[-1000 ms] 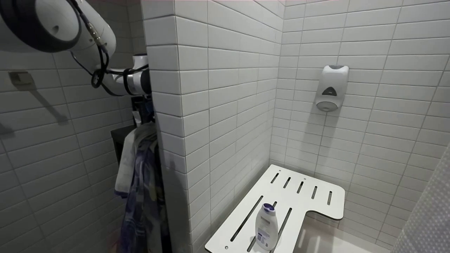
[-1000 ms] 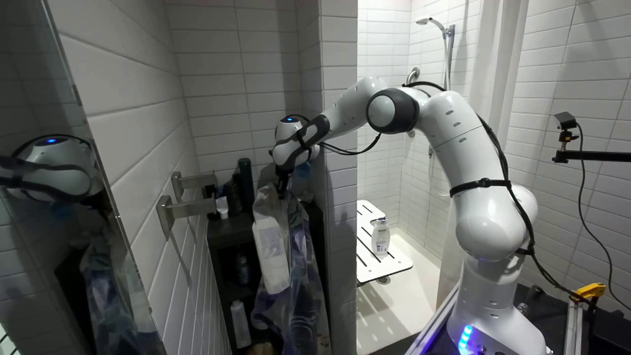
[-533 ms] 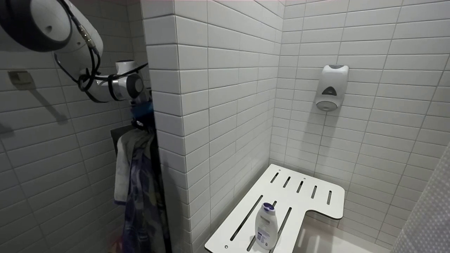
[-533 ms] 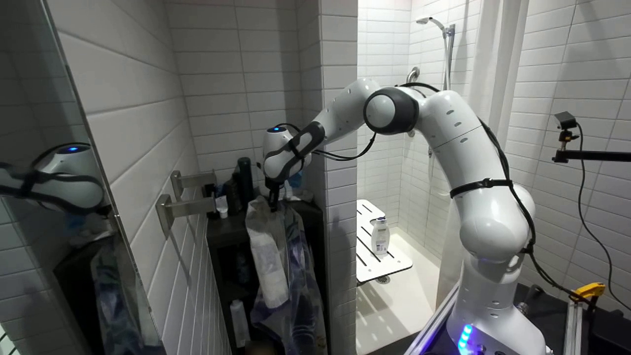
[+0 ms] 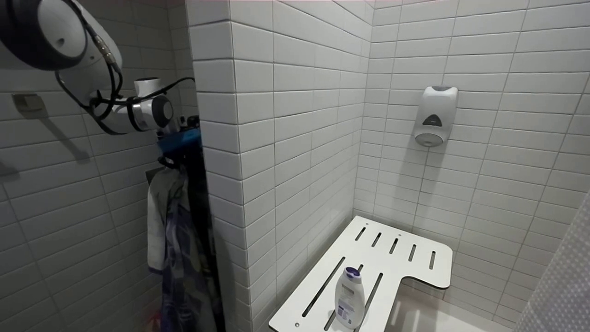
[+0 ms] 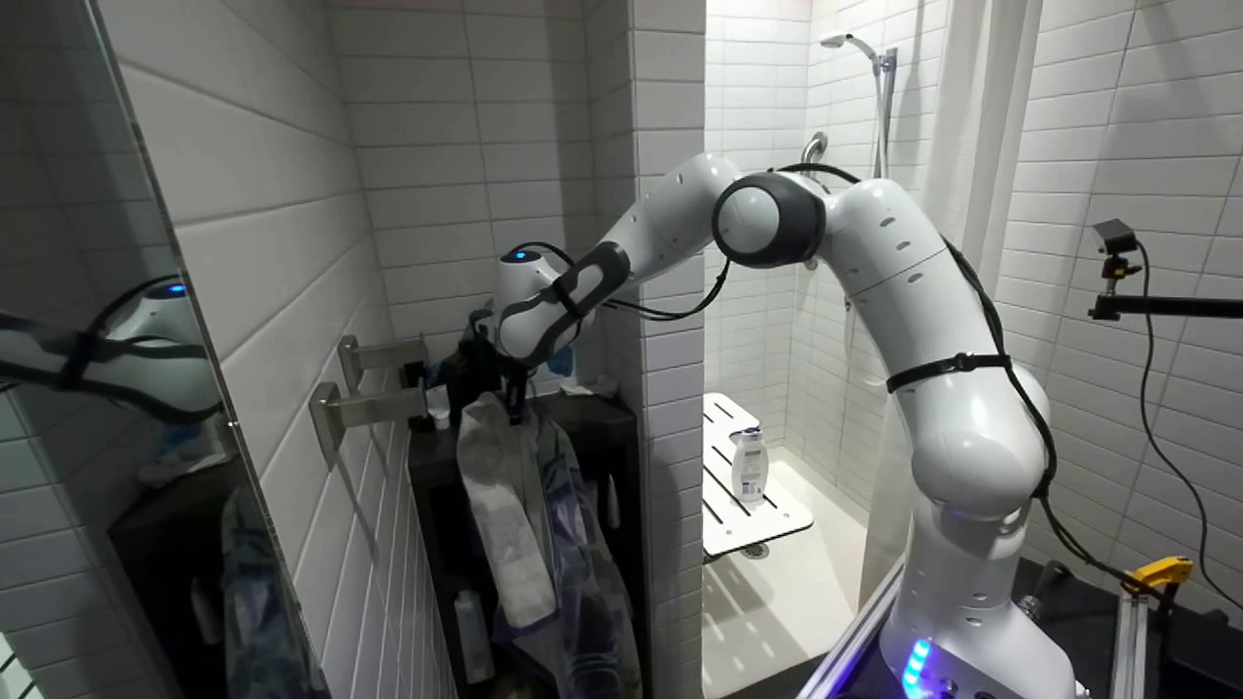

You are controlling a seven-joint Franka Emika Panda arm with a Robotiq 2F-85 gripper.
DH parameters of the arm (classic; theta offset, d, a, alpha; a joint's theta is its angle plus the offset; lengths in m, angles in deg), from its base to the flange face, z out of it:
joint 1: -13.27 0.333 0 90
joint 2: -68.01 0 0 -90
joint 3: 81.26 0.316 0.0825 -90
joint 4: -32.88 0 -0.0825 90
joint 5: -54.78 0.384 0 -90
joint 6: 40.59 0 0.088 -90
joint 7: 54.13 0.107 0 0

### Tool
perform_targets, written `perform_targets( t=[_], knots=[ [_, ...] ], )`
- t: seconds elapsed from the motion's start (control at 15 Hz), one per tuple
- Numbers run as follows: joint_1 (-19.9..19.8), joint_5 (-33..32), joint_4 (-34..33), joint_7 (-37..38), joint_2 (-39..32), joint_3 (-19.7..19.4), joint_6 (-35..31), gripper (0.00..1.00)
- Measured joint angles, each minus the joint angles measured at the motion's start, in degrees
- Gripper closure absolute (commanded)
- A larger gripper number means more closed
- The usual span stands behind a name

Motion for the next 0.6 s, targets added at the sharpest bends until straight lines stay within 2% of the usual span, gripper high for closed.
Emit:
perform_targets(
  t=[0.2, 0.6],
  knots=[
    [-1.76, 2.66, -0.72, -0.03, 0.66, 0.25, 0.13, 0.97],
    [-8.64, 10.48, -0.73, -0.16, 2.26, 0.45, 0.82, 0.97]
  ],
)
